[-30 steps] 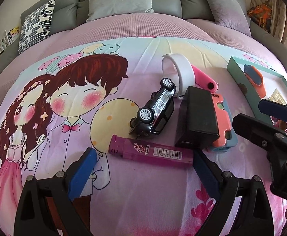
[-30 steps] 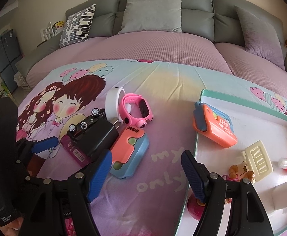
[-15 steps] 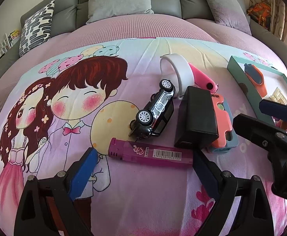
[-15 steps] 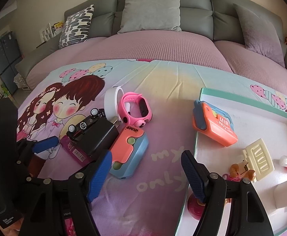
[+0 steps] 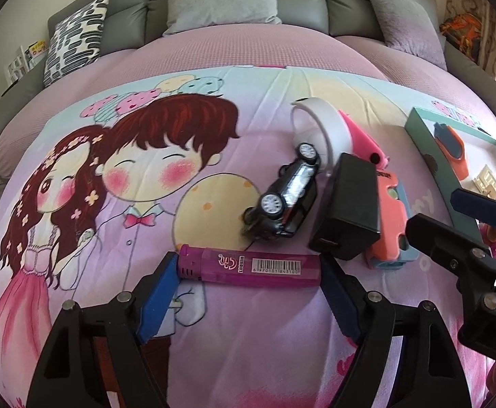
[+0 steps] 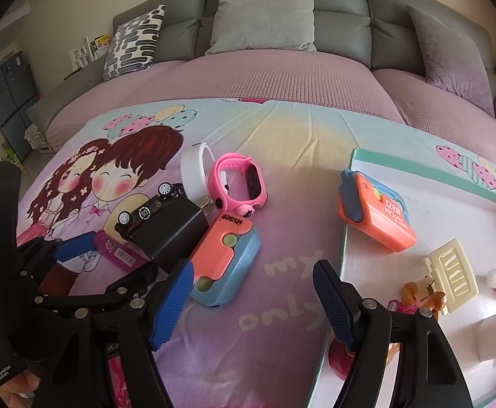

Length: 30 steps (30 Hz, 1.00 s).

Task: Organize rigid objects
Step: 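Grasp the magenta tube with the left tool while the right tool closes on the coral-and-blue case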

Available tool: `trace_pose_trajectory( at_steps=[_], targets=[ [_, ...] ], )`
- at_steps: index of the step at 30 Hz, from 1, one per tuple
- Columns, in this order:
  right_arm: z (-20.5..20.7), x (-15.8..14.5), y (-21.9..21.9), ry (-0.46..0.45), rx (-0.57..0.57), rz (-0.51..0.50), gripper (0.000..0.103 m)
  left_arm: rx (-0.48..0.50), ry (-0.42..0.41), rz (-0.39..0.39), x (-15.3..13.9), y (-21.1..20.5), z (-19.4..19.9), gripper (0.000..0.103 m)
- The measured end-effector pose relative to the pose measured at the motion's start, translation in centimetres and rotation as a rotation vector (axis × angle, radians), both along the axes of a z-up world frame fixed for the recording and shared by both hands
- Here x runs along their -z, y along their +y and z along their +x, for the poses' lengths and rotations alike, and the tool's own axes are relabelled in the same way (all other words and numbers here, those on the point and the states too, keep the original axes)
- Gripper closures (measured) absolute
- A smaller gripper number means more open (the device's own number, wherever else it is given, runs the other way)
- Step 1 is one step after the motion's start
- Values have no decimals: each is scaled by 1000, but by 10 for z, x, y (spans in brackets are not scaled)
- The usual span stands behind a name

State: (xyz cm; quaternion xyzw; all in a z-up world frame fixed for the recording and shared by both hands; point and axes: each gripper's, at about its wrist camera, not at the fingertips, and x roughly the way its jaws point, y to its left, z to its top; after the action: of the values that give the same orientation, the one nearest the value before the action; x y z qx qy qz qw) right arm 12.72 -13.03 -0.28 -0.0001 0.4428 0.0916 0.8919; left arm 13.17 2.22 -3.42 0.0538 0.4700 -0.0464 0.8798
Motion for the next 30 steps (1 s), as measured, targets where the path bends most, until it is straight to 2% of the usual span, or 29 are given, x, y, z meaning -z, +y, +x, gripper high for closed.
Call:
trace_pose_trajectory(
  at_steps=[4, 8, 11, 16, 30],
  targets=[
    [-1, -1, 3, -11, -13, 5, 30, -91, 7, 19, -6, 17, -2, 21],
    [-2, -2, 11, -23, -32, 2, 34, -195, -1, -4, -15, 39, -5, 21],
    [-1, 2, 18, -12, -48, -10, 41, -250, -23, -14, -22, 50, -8, 21],
    [3, 12, 27, 9, -49, -8, 47, -270, -48, -32, -30, 56, -11, 21],
    [12, 27, 33, 26, -18, -32, 48, -254, -40, -29, -30, 50, -9, 21]
  ],
)
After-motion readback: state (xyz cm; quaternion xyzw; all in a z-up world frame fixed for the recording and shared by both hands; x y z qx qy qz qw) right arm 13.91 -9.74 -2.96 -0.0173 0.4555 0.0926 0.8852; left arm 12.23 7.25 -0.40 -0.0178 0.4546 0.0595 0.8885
